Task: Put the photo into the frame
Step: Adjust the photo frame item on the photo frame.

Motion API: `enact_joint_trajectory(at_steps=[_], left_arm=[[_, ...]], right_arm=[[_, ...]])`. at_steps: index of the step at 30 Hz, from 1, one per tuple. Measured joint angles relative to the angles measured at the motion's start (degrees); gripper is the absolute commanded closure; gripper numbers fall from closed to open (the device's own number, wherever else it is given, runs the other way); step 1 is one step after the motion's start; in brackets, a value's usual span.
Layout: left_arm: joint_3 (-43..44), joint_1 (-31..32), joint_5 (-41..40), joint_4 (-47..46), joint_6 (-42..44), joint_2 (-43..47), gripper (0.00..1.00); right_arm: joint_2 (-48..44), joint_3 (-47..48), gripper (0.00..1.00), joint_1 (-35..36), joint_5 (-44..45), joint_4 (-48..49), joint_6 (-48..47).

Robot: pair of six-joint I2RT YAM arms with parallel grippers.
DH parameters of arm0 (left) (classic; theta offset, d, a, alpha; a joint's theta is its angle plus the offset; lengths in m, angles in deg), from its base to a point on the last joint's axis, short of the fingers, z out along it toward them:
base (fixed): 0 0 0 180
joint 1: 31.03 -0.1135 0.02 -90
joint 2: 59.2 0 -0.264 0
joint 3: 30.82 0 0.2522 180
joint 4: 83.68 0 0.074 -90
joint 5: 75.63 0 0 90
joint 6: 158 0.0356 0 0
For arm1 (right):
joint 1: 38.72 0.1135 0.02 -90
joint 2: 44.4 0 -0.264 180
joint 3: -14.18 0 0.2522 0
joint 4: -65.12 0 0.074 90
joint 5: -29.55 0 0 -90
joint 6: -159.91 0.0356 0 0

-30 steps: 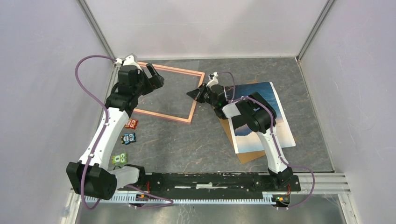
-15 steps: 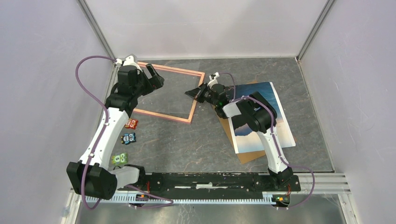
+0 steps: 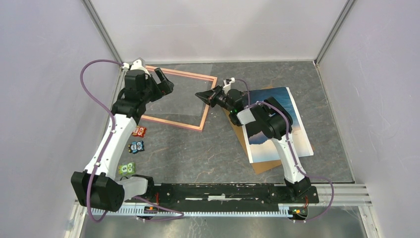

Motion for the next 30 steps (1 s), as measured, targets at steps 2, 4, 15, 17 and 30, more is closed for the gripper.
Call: enact_joint_trajectory(at_steps=[2,4,15,17,30], left_arm=[[0.0,0.0,0.0,0.0,0.0,0.0,0.00],[0.0,0.0,0.0,0.0,0.0,0.0,0.00],[0.0,0.0,0.0,0.0,0.0,-0.1,0.00],[0.0,0.0,0.0,0.0,0.0,-0.1,0.00],[-0.1,0.0,0.0,0.0,0.0,-0.8,0.00]], right_arm=[[0.5,0.0,1.00,0.0,0.0,0.7,1.5],[0.6,0.0,1.00,0.1,-0.1,0.7,2.1],[0.5,0.8,0.56,0.9,-0.4,-8.8,-8.3],[0.5,1.6,0.56,1.2,-0.8,-9.9,-9.4],[0.5,7.6,0.93,3.8,-0.7,-13.0,-10.1]])
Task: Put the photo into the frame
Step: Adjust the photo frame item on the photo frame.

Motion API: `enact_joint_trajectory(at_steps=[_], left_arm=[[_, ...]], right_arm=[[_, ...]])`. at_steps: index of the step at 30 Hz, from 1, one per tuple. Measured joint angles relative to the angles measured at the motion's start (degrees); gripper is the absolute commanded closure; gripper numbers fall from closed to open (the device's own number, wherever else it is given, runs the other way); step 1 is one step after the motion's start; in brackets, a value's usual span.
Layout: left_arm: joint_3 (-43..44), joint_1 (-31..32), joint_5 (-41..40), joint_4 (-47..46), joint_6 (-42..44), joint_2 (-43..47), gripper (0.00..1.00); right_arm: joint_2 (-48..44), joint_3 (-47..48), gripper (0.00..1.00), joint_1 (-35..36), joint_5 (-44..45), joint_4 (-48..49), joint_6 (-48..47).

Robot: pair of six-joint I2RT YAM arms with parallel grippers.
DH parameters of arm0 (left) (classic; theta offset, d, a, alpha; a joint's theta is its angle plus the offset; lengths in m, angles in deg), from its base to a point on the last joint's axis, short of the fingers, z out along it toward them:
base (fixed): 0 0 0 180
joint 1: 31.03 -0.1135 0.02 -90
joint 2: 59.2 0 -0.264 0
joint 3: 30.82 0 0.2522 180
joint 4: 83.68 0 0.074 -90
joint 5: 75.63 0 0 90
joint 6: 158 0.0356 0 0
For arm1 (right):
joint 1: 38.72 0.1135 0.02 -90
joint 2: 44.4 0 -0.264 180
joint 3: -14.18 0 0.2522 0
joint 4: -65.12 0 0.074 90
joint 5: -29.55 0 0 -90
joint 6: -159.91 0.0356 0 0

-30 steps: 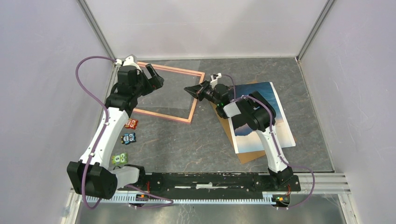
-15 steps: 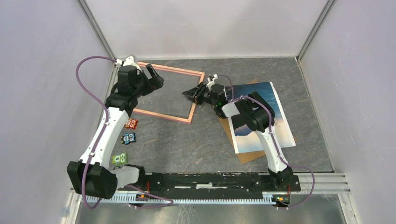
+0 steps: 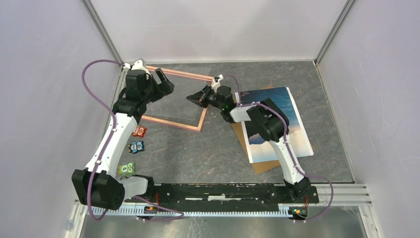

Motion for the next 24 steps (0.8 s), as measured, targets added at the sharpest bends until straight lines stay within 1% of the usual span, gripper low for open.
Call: enact_joint_trajectory(at_steps=[2,5,13,19,21,24], left_arm=[[0.0,0.0,0.0,0.0,0.0,0.0,0.00],[0.0,0.0,0.0,0.0,0.0,0.0,0.00],[-0.1,0.0,-0.3,0.0,0.0,0.3,0.00],[-0.1,-0.3,-1.5,0.0,0.1,2.6,0.00],[-0.1,-1.1,-1.7,0.0,0.1,3.9,0.00],[-0.1,-4.9,-1.3,0.0,0.0,6.3,0.00]], right_arm=[[0.0,0.1,0.97,0.0,-0.8,0.2,1.6],[0.0,0.3,1.00,-0.3,-1.9,0.5,4.6],[0.0,0.7,1.00,-0.9,-2.8,2.2,12.0],[-0.1,5.3,1.00,-0.6,-3.5,5.0,17.1],[-0.4,6.8,1.00,-0.3,-3.6,5.6,17.7],[-1.3,8.6,1.00,0.5,-3.4,5.3,17.6]])
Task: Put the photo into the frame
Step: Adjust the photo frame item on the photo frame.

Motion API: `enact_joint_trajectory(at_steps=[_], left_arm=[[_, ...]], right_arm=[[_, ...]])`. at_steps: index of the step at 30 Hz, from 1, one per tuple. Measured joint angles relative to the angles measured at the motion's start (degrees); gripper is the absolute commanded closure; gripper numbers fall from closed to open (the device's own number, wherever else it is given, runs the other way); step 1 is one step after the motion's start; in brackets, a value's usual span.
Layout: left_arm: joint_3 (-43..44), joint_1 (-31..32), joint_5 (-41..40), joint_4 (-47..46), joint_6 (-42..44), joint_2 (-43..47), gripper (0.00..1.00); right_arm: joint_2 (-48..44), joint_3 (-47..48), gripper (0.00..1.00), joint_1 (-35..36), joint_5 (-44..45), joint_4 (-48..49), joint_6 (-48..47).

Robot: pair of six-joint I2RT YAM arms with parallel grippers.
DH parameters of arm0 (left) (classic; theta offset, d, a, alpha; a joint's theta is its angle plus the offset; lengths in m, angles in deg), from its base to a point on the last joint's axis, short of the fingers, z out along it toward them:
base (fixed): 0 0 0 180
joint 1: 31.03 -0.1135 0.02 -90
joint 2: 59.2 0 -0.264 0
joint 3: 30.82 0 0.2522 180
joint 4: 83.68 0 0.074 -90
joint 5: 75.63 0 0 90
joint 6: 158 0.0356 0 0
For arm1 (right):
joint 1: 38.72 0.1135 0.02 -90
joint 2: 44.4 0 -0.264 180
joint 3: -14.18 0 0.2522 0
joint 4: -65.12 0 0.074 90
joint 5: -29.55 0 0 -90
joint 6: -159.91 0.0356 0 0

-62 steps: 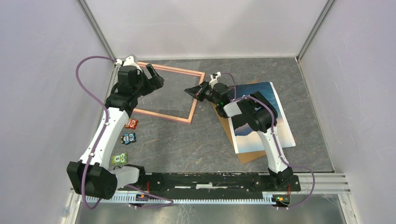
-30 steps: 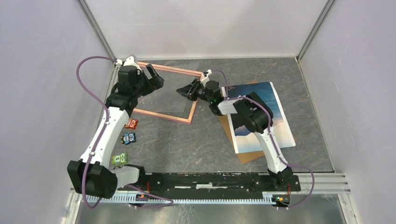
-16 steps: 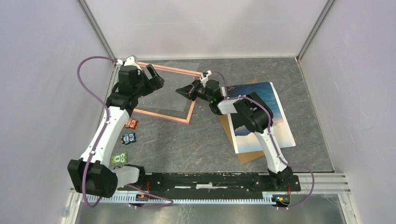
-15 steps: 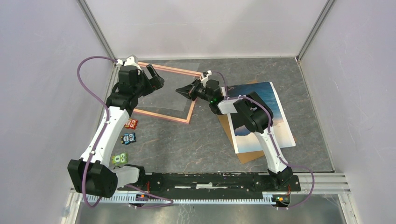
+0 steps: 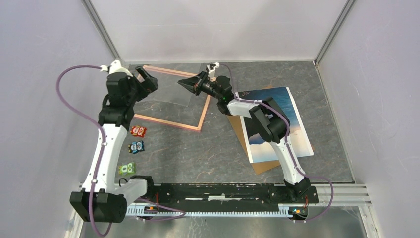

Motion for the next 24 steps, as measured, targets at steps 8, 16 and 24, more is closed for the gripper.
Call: enact_joint_trajectory(at_steps=[8,16,24], left_arm=[[0.0,-3.3,0.7,-0.8,0.0,3.5,0.00],[0.0,-3.3,2.0,-1.2,0.0,3.0,0.00],[-0.5,-3.3,3.3,-1.4,-0.7,2.1,0.00]], right_arm=[[-0.1,5.9,1.00,2.4,0.9,-2.8,-2.2],[5.4,7.3,1.00,3.0,3.1,-4.4,-4.0],[6.9,-2.4,1.00,3.0,5.6,-6.1,-6.6]])
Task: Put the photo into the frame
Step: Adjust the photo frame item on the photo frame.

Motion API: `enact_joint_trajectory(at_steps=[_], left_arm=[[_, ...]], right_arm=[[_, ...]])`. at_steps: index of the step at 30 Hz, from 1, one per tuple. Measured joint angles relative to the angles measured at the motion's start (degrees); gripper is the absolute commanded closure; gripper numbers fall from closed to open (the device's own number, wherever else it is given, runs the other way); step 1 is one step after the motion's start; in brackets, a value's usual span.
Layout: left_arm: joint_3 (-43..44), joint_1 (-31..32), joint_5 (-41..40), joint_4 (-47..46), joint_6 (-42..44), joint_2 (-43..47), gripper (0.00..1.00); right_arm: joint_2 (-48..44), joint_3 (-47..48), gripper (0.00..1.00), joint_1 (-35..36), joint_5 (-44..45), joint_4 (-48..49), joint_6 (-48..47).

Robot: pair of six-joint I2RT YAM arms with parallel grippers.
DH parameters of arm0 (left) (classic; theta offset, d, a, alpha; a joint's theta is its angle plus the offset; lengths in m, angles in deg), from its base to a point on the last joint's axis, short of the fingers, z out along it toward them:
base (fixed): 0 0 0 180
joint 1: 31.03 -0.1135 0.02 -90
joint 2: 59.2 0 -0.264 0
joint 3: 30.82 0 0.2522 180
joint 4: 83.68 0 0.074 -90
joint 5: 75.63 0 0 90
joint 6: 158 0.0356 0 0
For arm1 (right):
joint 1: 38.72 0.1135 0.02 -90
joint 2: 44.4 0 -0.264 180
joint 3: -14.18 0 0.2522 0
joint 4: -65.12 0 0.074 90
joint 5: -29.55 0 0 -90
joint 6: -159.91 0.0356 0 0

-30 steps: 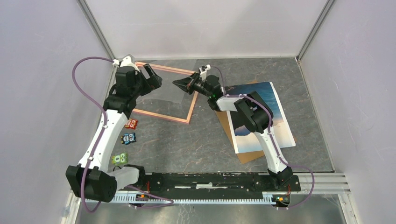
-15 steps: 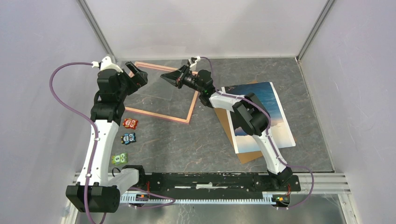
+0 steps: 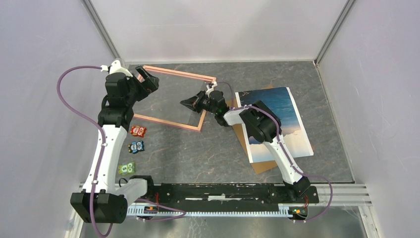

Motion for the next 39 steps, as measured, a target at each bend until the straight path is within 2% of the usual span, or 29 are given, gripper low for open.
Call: enact_joint_trajectory(at_steps=[9,24,39], left_arm=[[-0.3,0.0,1.7,-0.1,-0.1,-1.0,0.00],[-0.4,0.0,2.8,-0.7,-0.4,-1.1,0.00],[-0.4,0.0,3.7,-1.1,-0.5,-1.6,0.00]], right_arm=[[-3.0,-8.7,1.00,0.0,3.4,0.0,-7.1],[-3.7,-8.7,1.00,-0.2,4.7,-1.0,-10.2],[-3.6,-5.6,1.00,-2.0,3.5,-6.0,-12.9]])
